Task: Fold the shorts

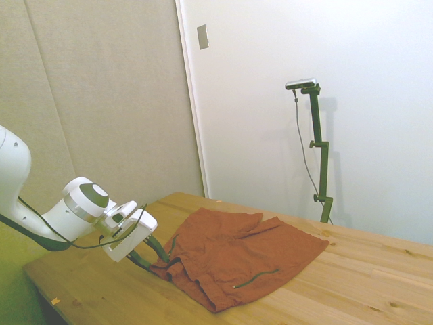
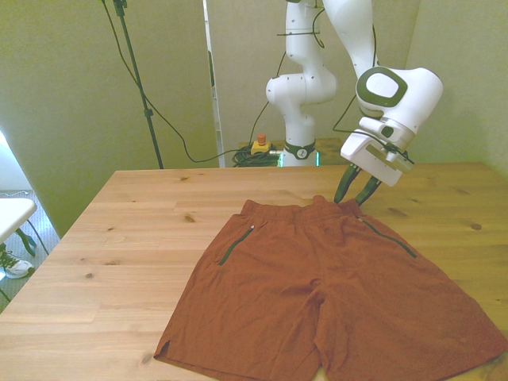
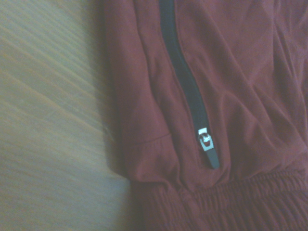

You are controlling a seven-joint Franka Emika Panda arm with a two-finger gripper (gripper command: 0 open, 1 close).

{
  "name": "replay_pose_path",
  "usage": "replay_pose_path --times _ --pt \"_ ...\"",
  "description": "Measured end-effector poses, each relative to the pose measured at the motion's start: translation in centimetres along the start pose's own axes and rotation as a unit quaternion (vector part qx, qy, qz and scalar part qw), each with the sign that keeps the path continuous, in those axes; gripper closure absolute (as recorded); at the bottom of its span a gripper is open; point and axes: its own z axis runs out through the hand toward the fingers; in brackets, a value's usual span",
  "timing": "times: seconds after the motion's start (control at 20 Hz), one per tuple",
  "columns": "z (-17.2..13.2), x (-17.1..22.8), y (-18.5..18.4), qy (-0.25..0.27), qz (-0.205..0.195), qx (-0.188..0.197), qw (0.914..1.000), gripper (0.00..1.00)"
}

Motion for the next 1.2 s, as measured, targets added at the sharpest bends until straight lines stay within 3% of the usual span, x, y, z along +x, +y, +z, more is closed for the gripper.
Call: replay_pose_path --times 0.85,1.2 --pt "-0.2 -1.4 -0.6 -0.003 -0.007 0.020 0.9998 1.00" --pt "-4.8 1.0 2.8 -0.004 0.051 0.050 0.9975 1.00"
